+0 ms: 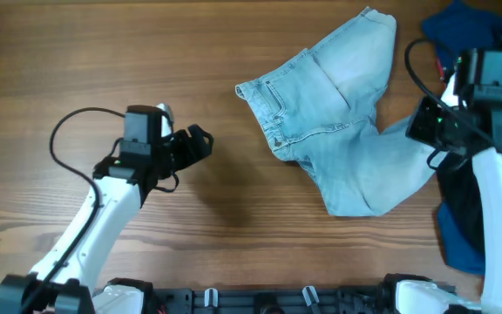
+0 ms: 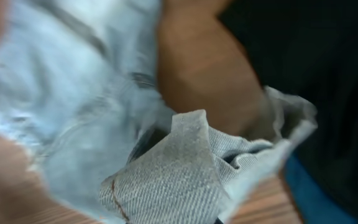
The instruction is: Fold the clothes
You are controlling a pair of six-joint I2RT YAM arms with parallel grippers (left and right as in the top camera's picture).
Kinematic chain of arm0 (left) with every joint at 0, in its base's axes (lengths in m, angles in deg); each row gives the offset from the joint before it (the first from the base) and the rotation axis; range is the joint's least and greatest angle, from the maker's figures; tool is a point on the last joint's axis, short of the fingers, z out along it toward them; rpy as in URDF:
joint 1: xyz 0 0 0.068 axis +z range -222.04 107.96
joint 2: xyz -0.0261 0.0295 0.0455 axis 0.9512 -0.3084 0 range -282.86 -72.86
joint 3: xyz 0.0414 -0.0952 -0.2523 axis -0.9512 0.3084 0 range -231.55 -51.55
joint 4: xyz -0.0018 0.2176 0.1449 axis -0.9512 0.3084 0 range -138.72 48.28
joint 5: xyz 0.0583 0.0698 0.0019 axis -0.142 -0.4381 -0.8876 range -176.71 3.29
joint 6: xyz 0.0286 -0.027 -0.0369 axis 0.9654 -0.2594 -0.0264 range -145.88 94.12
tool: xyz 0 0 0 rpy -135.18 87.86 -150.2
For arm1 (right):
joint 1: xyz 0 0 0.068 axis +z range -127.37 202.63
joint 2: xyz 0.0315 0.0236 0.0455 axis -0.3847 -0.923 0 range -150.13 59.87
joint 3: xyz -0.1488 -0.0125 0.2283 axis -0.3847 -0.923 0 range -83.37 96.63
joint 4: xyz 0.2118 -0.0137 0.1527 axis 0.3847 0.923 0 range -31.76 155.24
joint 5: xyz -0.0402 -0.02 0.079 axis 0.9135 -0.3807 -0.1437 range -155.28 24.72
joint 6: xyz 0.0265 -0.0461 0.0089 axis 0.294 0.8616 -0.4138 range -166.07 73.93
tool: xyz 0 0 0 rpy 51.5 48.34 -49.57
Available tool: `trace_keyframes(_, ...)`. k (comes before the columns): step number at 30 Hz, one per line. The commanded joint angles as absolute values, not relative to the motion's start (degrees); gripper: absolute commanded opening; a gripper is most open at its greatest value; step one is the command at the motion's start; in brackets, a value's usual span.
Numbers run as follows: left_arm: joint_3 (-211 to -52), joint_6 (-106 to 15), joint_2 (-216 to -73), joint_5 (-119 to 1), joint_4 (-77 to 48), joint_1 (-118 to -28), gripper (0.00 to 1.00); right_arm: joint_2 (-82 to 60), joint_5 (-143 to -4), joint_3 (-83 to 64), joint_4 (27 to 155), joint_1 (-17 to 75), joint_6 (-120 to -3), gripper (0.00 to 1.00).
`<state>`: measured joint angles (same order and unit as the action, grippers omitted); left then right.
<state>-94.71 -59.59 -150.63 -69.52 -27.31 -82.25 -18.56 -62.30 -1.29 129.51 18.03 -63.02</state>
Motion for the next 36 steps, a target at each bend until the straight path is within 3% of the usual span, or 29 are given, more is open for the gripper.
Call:
trace_keyframes(1,-94.7,-59.2,-152.9,-69.6,-27.8,-86.2,0.95,-20.1,-56.1,-1.3,129.7,17.9,-65.3,0.04)
trace_keyframes(11,-94.7,-62.6,-156.9,-65.5,-35.4,-92.8,0.98,-19.7,-50.2,2.2,127.2,17.9,-70.6,0.04)
trace_keyframes(16,-94.7,-67.2,-160.8,-65.2,-41.0,-95.4,0.89,-19.8,-48.6,2.2,126.0,17.8,-71.7,0.04)
trace_keyframes(20,-94.7,-73.6,-166.4,-65.0,-48.9,-98.8,0.97,-19.8,-48.8,2.1,126.5,17.8,-71.5,0.04)
trace_keyframes(25,-94.7,-79.9,-171.9,-65.1,-58.3,-100.9,0.98,-19.8,-49.9,2.1,126.7,17.8,-71.5,0.04)
trace_keyframes(36,-94.7,-83.4,-177.7,-65.8,-72.2,-103.1,0.91,-19.8,-50.3,2.1,126.8,17.8,-71.5,0.04)
